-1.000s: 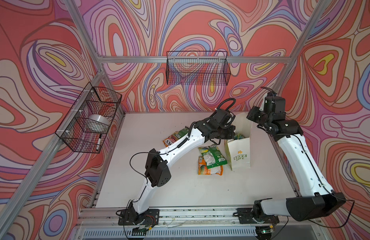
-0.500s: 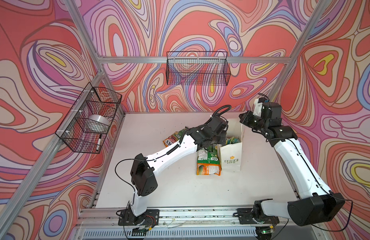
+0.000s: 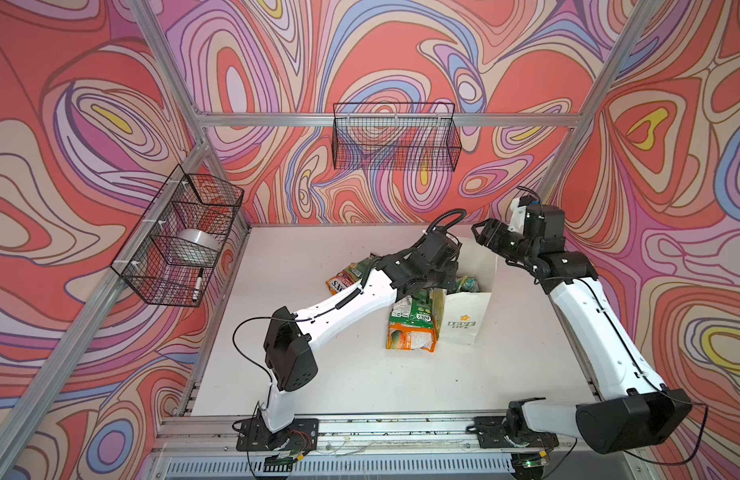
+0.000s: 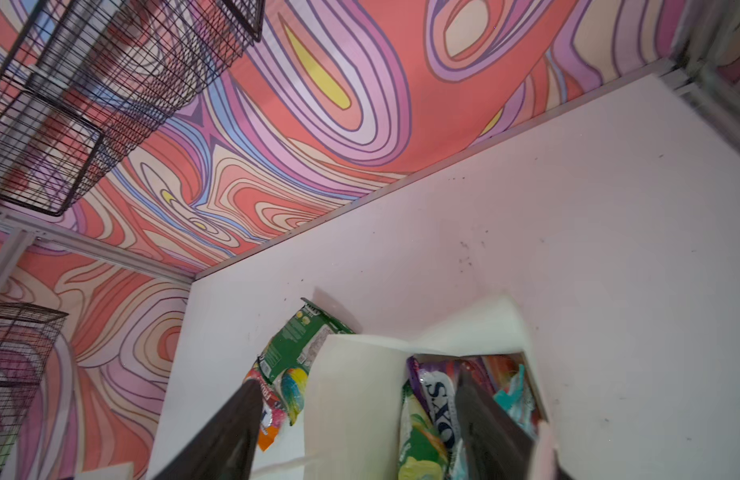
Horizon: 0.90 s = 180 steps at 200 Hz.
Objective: Place the snacks into the paper bag
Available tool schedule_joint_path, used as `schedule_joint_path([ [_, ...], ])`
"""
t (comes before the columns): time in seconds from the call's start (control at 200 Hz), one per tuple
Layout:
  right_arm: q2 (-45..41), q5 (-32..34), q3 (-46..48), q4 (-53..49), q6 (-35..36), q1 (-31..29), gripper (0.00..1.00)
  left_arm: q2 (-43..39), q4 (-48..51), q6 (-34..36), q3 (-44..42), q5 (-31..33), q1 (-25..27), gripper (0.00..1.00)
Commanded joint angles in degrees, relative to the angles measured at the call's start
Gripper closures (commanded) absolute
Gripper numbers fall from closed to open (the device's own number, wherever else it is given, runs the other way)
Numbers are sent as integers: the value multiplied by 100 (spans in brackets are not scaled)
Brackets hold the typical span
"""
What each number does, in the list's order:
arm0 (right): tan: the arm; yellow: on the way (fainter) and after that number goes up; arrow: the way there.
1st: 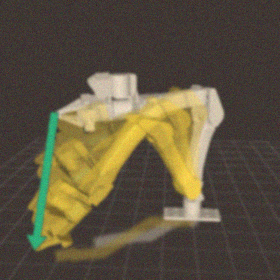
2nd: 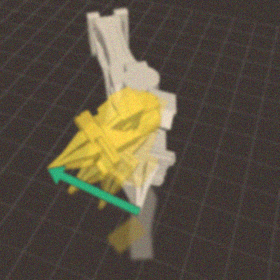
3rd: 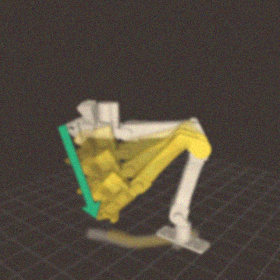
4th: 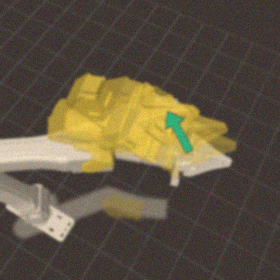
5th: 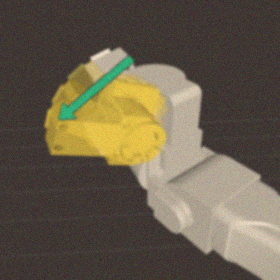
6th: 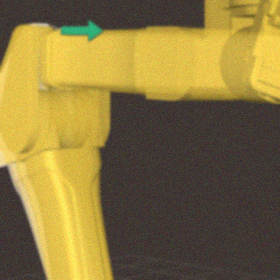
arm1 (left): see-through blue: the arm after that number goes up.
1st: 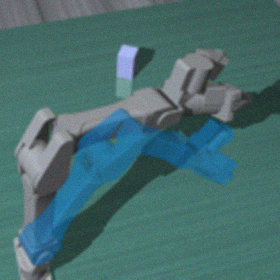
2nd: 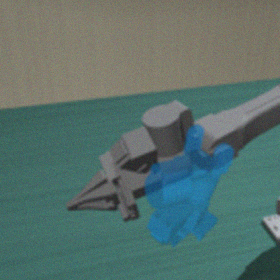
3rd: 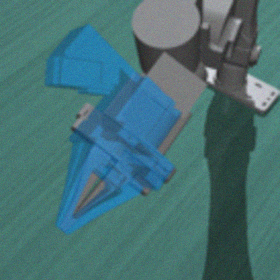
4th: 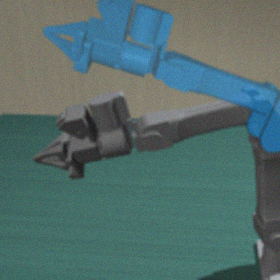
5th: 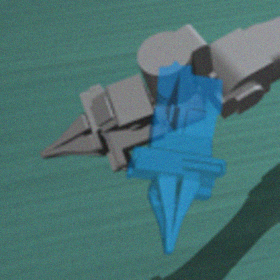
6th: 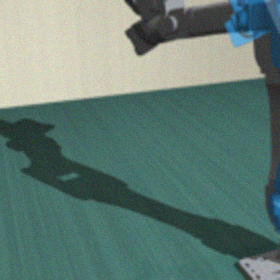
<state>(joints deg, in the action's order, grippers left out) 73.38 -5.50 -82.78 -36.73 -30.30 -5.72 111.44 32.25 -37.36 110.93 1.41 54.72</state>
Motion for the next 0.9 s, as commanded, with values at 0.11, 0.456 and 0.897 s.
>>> schedule_joint_path([
  [0.11,-940,1761,-724,-1016,-33,0,2,319,-201,-191,510,-362,60,100],
  [0.456,-817,2813,-814,-3032,-713,0,2,420,-412,-258,622,-798,69,65],
  [0.897,-623,1618,510,-2281,-621,1,9,-1002,-363,780,391,-1190,65,0],
])
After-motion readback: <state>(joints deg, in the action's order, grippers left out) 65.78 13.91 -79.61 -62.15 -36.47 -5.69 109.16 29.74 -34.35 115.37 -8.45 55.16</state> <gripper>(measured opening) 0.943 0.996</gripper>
